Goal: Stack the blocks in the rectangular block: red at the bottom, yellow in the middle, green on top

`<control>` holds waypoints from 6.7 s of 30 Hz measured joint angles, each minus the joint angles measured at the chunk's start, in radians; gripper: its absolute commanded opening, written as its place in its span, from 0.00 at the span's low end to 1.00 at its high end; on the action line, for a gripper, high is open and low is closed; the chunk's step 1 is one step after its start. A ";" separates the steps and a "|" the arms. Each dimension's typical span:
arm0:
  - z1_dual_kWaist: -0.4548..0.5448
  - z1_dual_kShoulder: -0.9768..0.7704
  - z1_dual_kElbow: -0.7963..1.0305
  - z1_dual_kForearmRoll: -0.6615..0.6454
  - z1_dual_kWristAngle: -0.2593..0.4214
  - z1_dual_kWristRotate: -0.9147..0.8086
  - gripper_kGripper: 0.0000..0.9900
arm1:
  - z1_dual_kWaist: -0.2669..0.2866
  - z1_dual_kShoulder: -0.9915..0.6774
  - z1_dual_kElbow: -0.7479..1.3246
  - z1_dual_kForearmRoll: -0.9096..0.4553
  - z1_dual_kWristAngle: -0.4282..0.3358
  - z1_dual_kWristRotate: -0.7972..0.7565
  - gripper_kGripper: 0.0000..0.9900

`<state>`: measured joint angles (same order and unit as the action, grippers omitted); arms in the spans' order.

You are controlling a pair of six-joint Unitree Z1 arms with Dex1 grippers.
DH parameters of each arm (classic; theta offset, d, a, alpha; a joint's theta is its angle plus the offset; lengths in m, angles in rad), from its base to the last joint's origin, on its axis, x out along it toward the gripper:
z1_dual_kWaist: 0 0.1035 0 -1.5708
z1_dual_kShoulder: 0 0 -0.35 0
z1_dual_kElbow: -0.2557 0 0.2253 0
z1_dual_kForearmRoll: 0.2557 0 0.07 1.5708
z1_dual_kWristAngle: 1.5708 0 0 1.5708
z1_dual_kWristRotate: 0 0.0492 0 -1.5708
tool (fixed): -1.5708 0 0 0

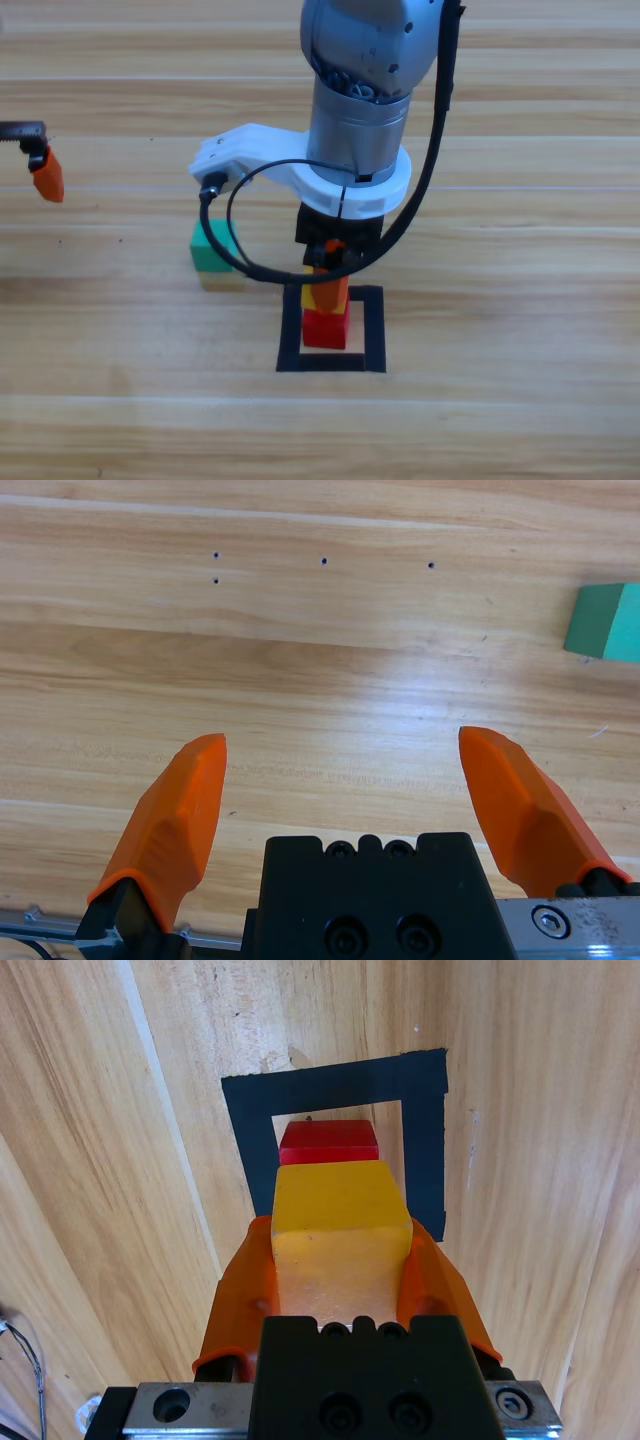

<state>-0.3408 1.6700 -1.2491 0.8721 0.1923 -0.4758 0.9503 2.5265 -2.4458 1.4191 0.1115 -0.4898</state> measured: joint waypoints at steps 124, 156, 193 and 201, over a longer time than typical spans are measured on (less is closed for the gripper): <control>0.002 0.031 0.144 -0.170 -0.020 -0.034 1.00 | 0.120 0.042 -0.096 0.063 -0.140 1.740 0.09; 0.002 0.052 0.143 -0.174 -0.020 -0.034 1.00 | 0.101 0.089 -0.133 0.065 -0.140 1.734 1.00; -0.191 0.403 -0.234 -0.135 -0.082 -0.075 0.97 | -0.089 -0.983 1.199 -0.751 -0.124 0.440 1.00; -0.225 0.444 -0.245 -0.134 -0.082 -0.096 0.97 | -0.099 -1.002 1.291 -0.752 -0.027 0.306 1.00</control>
<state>-0.5662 2.1142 -1.4939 0.7376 0.1100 -0.5718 0.8509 1.5245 -1.1547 0.6675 0.0844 -0.1840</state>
